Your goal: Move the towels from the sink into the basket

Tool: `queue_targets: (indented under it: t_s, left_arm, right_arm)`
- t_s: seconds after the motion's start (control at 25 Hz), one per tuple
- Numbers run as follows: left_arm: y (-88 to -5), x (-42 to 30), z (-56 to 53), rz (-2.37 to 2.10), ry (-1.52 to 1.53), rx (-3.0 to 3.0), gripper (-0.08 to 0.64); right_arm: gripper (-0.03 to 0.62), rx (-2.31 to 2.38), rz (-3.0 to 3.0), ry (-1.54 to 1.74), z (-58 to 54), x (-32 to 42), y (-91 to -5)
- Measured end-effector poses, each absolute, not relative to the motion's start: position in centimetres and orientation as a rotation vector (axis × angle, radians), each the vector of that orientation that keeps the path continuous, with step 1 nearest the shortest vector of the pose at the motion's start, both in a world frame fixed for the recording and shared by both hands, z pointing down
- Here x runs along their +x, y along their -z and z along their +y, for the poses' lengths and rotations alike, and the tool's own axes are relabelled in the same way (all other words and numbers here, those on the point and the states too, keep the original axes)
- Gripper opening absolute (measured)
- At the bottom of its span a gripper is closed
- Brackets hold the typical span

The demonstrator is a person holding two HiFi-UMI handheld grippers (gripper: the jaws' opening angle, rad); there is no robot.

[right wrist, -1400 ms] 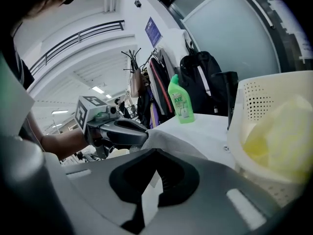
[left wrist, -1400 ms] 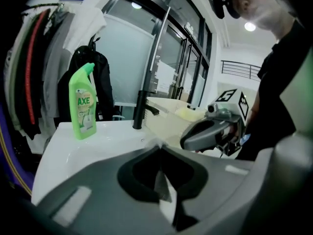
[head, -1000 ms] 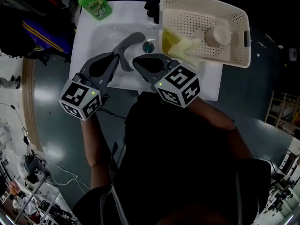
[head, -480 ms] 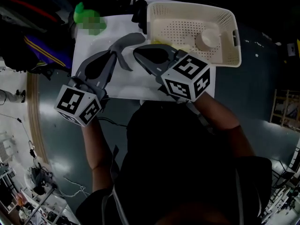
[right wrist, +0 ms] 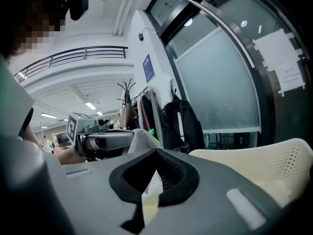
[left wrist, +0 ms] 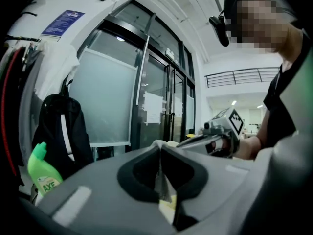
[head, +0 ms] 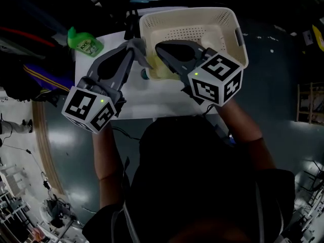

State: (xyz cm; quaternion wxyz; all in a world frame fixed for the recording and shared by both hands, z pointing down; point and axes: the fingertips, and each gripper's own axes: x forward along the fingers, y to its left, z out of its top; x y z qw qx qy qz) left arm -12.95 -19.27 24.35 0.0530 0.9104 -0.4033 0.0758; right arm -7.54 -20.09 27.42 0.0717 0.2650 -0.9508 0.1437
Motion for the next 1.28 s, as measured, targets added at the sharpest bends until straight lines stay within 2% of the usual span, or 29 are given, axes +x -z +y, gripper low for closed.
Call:
queue_targets:
  t_s: [0.6,0.96,1.28]
  left_arm:
    - [-26.5,-4.0,-23.7,-1.012,-0.337,2.877,0.011]
    - [-29.1,0.1,-25.7,-0.848,-0.409,2.868,0.011]
    - [-31.7,1.4,-26.9,-0.862,-0.616,2.867,0.012]
  right_arm:
    - [-0.006,1.176,-2.731,-0.454,-22.6,3.2,-28.8]
    - [-0.006,1.290,-2.660,-0.502,-23.2,6.6,-30.3]
    - [-0.006,1.366,-2.603,-0.523,-23.4,8.8,-31.0]
